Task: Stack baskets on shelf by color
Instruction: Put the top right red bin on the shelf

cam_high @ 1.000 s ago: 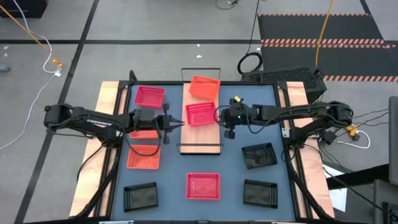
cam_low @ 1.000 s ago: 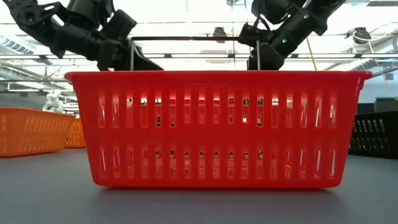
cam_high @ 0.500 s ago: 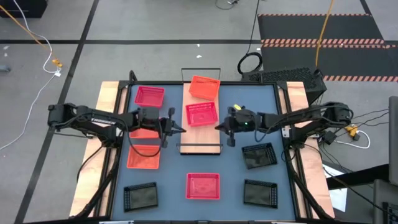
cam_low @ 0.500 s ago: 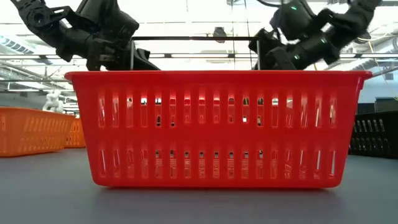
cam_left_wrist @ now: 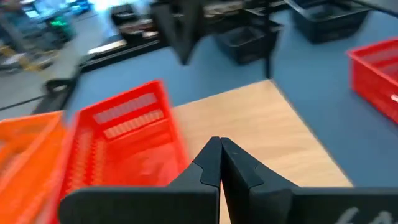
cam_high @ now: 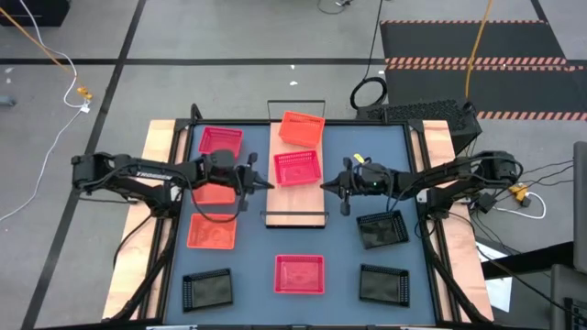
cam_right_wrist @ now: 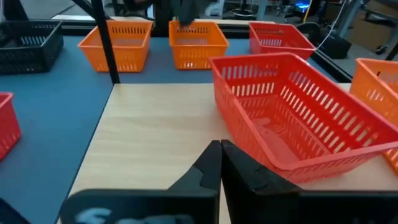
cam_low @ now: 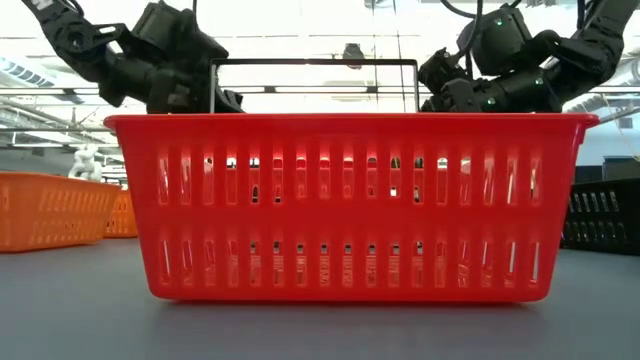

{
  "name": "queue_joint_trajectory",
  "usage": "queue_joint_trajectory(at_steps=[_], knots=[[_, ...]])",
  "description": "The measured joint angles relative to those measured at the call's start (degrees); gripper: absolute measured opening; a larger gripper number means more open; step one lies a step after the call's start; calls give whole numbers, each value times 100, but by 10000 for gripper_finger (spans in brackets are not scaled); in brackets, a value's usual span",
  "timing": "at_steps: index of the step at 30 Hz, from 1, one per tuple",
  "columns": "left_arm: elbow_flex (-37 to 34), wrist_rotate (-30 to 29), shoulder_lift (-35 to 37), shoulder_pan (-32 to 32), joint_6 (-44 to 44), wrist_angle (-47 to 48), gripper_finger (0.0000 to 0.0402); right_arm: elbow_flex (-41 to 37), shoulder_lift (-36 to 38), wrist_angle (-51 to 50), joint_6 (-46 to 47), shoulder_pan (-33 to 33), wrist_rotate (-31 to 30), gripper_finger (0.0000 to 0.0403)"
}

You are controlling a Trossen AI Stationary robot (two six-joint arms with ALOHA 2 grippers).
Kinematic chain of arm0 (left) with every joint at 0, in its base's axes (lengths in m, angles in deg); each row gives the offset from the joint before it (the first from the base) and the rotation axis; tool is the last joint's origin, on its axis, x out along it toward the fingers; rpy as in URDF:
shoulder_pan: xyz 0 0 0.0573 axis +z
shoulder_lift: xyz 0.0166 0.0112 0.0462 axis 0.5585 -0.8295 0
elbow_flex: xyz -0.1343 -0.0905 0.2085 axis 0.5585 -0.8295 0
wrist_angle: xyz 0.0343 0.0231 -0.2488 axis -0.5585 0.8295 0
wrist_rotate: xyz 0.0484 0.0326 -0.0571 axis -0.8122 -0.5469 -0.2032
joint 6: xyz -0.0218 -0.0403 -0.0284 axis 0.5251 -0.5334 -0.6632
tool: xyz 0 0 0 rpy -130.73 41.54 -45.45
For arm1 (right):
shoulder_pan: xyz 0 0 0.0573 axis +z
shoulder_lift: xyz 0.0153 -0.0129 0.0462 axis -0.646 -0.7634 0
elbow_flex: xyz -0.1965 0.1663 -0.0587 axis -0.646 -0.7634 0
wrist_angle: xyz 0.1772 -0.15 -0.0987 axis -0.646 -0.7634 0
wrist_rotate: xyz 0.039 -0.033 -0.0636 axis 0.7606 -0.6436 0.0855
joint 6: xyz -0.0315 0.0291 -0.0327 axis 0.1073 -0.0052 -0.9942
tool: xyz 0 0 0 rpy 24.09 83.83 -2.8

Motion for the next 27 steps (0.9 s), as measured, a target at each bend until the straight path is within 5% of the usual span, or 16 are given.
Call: queue_joint_trajectory(at_steps=[15, 27], knots=[[464, -90, -1126, 2, 113, -67, 2, 2, -36, 163, -410, 0, 620, 0], [511, -830, -1241, 90, 111, -143, 6, 2, -406, 107, -720, -209, 282, 0]])
